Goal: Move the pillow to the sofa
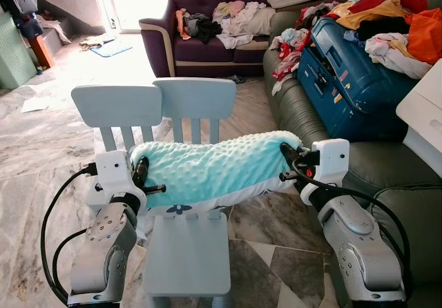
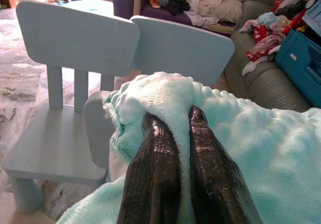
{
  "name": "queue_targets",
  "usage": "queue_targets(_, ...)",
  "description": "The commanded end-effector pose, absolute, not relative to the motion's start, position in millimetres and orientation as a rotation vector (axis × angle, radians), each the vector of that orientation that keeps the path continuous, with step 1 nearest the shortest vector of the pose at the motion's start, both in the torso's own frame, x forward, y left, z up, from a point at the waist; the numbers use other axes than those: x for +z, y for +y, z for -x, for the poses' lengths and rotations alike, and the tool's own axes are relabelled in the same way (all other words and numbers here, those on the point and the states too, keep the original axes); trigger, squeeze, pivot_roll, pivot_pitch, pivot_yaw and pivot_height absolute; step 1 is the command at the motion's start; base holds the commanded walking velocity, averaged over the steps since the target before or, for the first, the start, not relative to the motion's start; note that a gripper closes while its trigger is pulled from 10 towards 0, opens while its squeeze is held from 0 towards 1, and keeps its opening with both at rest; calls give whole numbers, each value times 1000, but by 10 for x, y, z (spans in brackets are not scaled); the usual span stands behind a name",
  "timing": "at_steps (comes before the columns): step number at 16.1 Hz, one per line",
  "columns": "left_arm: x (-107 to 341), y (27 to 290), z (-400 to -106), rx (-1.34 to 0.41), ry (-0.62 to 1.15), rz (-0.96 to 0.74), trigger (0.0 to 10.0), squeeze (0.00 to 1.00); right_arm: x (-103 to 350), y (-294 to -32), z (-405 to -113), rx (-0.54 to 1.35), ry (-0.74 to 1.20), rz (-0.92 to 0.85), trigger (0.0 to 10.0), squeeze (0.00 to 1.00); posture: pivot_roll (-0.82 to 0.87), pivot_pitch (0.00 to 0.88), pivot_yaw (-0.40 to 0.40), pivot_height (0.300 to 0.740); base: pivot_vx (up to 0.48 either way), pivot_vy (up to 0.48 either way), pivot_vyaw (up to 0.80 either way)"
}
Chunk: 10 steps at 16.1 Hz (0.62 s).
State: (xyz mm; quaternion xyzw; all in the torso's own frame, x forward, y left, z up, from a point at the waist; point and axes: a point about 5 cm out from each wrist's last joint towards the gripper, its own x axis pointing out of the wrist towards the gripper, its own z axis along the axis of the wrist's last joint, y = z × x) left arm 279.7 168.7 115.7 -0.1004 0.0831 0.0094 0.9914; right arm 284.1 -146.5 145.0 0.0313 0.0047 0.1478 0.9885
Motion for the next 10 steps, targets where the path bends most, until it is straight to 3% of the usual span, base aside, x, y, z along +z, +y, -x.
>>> queue_targets(1, 1251, 1656, -2813, 4, 135, 195, 10000, 0, 1522, -1461, -2830, 299, -17, -65, 10000, 0, -150, 0, 6, 740, 0, 0, 0)
queue_targets(7, 1247, 1639, -2816, 4, 148, 187, 10000, 0, 1523, -1470, -2826, 293, -14, -66, 10000, 0, -153, 0, 11, 740, 0, 0, 0)
queue_targets(10, 1236, 1636, -2826, 5, 157, 181, 10000, 0, 1516, -1468, -2821, 290, -11, -70, 10000, 0, -157, 0, 13, 740, -258, 0, 0)
